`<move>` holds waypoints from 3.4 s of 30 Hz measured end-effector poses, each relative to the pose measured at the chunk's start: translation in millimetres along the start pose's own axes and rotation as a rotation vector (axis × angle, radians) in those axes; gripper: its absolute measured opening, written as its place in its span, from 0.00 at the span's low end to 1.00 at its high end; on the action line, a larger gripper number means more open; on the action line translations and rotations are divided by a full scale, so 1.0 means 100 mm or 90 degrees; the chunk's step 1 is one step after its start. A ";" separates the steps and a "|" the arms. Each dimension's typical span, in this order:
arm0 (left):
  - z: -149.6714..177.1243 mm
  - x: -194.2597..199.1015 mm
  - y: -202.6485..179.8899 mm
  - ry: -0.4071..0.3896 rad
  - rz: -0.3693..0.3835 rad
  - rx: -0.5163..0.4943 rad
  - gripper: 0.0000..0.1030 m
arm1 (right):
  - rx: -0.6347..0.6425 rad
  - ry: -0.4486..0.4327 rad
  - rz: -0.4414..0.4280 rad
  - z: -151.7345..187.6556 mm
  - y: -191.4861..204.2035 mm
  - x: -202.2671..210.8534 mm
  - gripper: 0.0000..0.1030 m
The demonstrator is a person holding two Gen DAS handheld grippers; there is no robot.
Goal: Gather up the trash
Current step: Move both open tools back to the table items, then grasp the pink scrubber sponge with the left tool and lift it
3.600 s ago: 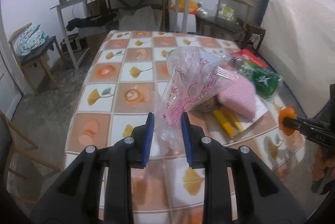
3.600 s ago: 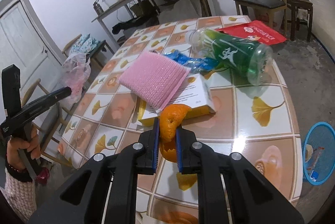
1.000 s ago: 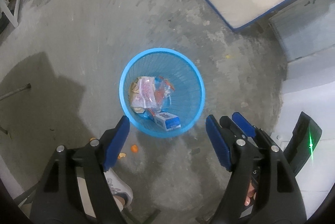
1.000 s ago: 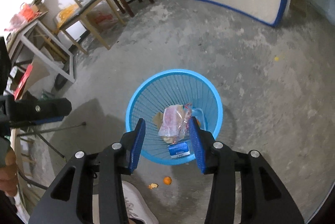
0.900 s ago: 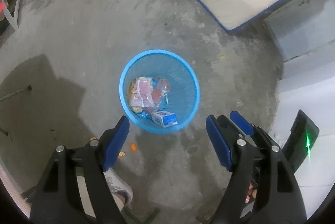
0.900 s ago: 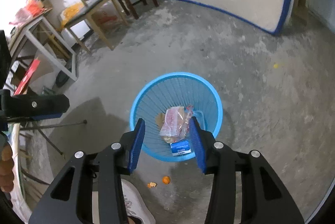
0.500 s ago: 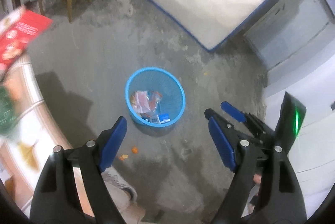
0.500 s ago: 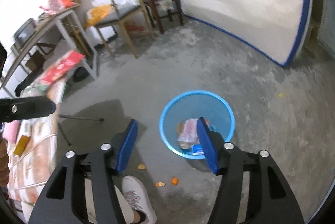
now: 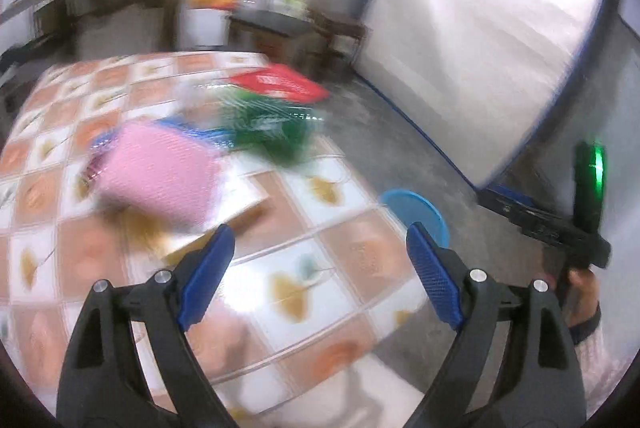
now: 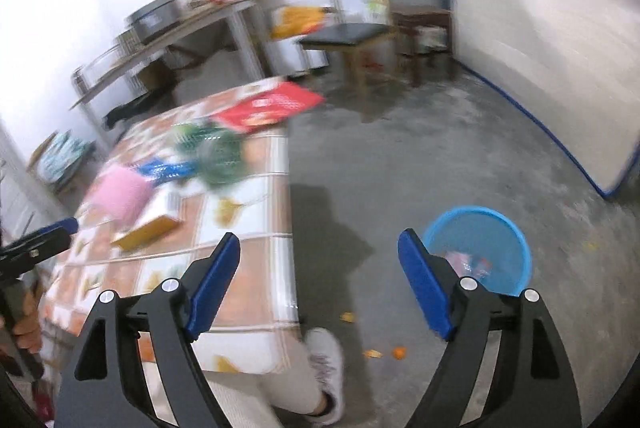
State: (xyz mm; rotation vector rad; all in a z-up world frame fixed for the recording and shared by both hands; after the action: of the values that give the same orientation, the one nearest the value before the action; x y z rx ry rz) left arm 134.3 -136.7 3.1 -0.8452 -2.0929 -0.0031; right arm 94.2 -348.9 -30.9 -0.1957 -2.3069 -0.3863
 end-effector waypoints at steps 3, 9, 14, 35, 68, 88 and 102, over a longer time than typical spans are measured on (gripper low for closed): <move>0.11 0.21 0.41 -0.042 -0.017 0.068 0.81 | 0.045 0.012 -0.047 -0.05 0.38 -0.09 0.77; 0.19 0.32 0.92 -0.095 0.005 0.148 0.81 | 0.126 0.042 -0.167 -0.22 1.19 -0.32 0.77; 0.18 0.17 1.07 -0.126 0.046 0.163 0.81 | 0.144 0.078 -0.276 -0.51 1.70 -0.60 0.76; 0.08 -0.49 1.36 -0.095 0.163 0.220 0.52 | 0.082 0.299 -0.311 -0.82 2.31 -1.94 0.35; 0.69 -0.01 1.68 0.061 -0.104 0.289 0.88 | -0.079 0.345 -0.470 0.20 1.81 -1.12 0.37; 0.62 -0.28 1.41 0.080 -0.274 0.081 0.85 | 0.171 0.253 -0.319 -0.05 1.90 -1.02 0.48; 0.74 -0.14 1.67 0.063 -0.207 0.138 0.78 | 0.133 0.270 -0.242 -0.41 1.90 -1.66 0.50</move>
State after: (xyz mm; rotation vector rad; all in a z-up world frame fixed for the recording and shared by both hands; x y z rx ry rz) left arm 181.8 5.7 -101.8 -0.3634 -2.0697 0.0073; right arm 285.1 -187.1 -83.4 0.3998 -1.9373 -0.3337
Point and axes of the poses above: each gripper's, at about its wrist camera, not at the fingertips, and x roughly against the way its jaws point, y to its left, z to its underside, the point moved 4 cm from there along -x, roughly the way its jaws point, and after that the axes turned 5 degrees about y, right-handed, at the moved point
